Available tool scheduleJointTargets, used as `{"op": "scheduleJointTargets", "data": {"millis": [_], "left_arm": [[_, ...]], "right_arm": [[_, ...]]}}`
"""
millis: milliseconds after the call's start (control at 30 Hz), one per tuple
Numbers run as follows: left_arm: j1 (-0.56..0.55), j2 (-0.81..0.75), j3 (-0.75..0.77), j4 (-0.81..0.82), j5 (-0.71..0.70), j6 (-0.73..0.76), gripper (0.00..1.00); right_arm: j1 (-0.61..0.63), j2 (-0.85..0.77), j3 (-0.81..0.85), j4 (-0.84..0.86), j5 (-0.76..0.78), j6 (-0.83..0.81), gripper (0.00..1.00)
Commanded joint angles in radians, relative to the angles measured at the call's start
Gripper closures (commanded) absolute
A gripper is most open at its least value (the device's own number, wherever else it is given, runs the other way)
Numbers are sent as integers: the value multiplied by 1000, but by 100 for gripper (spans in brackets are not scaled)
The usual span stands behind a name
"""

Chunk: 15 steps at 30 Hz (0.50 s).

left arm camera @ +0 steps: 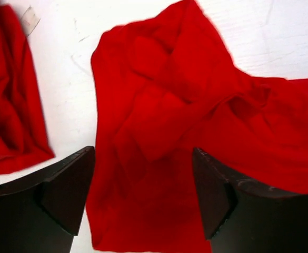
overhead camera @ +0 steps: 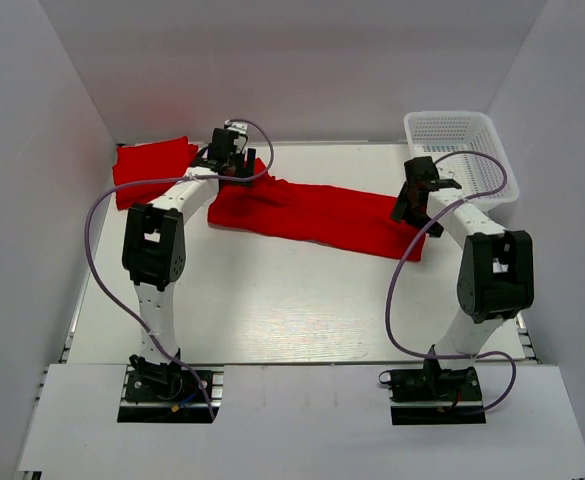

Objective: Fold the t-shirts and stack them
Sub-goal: Fold the other side of the tshirt into a rectangle

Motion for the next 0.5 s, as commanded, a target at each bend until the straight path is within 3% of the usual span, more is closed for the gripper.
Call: {"op": "scheduleJointTargets", "data": {"millis": [0, 100, 367, 433, 467], "left_arm": [[8, -80, 28, -56, -42, -34, 11], [8, -102, 28, -56, 32, -34, 1], [-20, -132, -90, -34, 329, -129, 1], [-20, -141, -142, -21, 387, -163, 2], [-20, -141, -164, -3, 400, -177, 7]], "right_arm": [[1, -77, -13, 26, -59, -30, 10], [6, -100, -34, 28, -106, -50, 10], [58, -173, -59, 60, -168, -112, 10], [65, -177, -65, 66, -206, -113, 10], [75, -166, -68, 84, -217, -122, 10]]}}
